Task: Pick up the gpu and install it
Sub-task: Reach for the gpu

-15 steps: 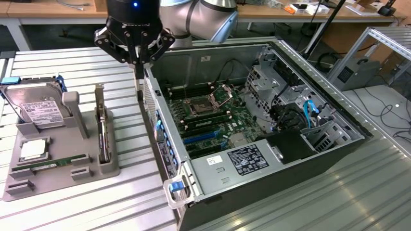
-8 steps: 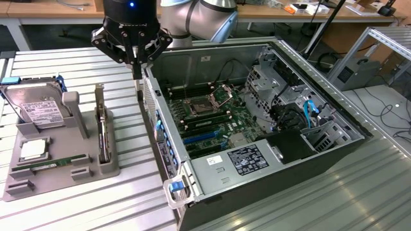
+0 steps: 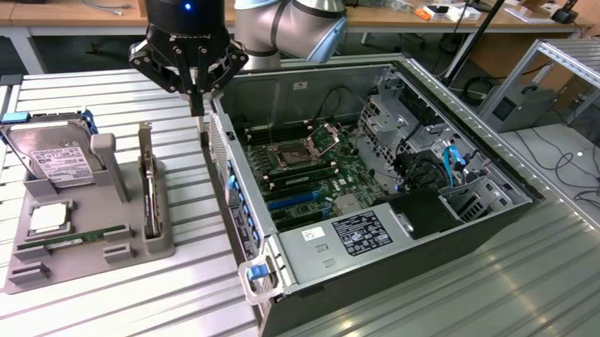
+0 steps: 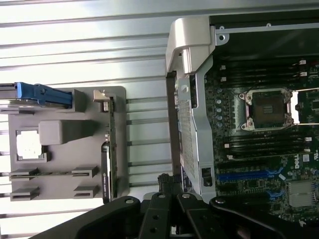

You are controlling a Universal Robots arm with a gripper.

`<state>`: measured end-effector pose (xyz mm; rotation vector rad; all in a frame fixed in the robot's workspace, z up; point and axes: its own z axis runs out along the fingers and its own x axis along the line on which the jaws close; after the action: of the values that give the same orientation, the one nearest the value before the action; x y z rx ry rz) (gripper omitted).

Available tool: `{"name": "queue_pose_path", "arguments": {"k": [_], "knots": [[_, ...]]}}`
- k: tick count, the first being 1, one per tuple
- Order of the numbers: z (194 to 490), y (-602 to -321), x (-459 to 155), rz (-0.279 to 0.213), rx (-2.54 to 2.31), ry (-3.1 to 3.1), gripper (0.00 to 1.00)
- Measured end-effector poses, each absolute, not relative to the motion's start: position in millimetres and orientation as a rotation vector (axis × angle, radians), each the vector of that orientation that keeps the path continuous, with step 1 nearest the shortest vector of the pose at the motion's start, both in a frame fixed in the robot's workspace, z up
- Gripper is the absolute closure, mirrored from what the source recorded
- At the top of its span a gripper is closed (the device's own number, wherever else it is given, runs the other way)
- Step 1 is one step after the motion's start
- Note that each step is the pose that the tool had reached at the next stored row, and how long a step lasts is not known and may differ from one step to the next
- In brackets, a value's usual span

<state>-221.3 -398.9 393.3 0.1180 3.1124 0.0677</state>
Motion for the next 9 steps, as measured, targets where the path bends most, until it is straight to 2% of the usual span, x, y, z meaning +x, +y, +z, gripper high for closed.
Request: {"name": "queue_pose_path", "arguments": {"k": [9], "knots": [[393.3,-398.9,-225.8,0.068,0.118,3.113,0.89]]}}
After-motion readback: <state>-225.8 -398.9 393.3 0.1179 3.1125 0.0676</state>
